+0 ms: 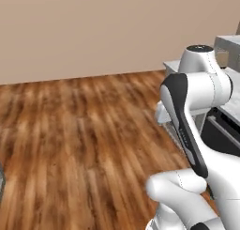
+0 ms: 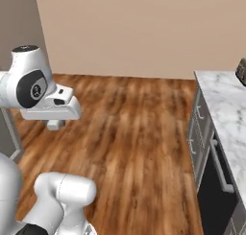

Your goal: Pick up the marshmallow and place it in the cup of hot chocolate on the dining counter.

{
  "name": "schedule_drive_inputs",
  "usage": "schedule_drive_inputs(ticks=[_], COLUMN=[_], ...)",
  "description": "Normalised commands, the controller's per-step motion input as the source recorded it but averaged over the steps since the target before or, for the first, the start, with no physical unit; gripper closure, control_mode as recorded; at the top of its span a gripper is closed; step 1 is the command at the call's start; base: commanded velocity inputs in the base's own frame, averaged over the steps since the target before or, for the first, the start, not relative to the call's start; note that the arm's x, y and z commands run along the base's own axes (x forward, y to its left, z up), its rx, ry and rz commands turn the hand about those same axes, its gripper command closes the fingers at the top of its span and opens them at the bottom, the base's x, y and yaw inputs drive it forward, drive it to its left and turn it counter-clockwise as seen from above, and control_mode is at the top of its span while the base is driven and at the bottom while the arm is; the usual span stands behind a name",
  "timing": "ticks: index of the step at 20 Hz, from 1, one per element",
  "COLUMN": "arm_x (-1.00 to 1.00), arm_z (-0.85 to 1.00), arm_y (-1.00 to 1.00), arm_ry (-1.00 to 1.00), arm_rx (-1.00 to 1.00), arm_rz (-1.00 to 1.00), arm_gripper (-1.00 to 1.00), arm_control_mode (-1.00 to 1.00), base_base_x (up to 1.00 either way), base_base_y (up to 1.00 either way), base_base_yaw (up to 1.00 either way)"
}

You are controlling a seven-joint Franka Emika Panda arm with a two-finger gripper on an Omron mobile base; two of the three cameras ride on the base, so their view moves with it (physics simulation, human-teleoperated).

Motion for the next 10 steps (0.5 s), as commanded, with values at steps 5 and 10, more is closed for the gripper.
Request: schedule_drive_inputs(ticks=[5, 10], arm_x=[0.00, 0.00], arm_z=[0.00, 0.00], arm_y=[0.00, 0.00], arm_ry=[0.00, 0.00], arm_rx=[0.00, 0.00], arm_rz=[0.00, 0.00], arm_gripper=[1.00, 1.00], arm_control_mode=[1.00, 1.00], base_base_x=[1.00, 1.00], base_base_y=[-0.64, -0.16], base_base_yaw=[0.03, 0.00])
